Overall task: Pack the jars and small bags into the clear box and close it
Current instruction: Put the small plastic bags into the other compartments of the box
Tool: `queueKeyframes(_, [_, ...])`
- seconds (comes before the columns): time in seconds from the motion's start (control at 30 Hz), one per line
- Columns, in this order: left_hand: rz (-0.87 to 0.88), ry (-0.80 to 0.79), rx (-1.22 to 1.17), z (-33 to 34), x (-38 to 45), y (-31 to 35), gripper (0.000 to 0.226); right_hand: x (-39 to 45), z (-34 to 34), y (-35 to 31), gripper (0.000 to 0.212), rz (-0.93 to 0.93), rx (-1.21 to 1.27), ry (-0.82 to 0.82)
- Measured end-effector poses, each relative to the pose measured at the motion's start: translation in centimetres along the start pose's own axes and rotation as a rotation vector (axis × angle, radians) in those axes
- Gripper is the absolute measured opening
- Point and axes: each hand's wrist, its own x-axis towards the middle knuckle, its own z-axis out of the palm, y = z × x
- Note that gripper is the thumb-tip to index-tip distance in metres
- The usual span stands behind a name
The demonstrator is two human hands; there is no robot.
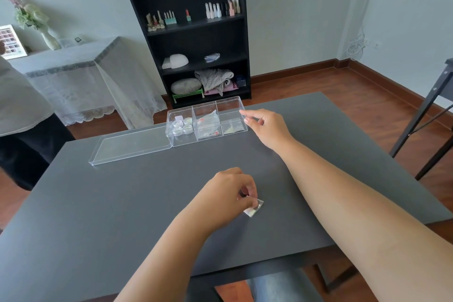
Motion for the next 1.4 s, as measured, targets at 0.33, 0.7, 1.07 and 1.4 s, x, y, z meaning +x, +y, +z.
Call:
queueKeyframes(0.33, [-0.049,0.198,-0.233,-1.0,0.8,-1.7,0.019,-0.1,-0.1,-0.1,0.029,0.016,-0.001,-0.006])
queueKeyframes(0.7, [-0.094,0.515,-0.429,-5.9,6.9,-2.4,0.014,-0.1,-0.3,-0.1,0.03,0.019,0.014,-0.021])
queueKeyframes(1.07, [-0.128,0.539,-0.12,-7.1,16.0,-5.0,0.019,0.0,-0.3,0.3,0.027,0.053,0.102,-0.026])
queueKeyframes(1.4, [-0.373,0.415,0.261,-6.9,18.2,-4.9,0.022,0.2,-0.4,0.3,0.026,0.039,0.101,-0.032])
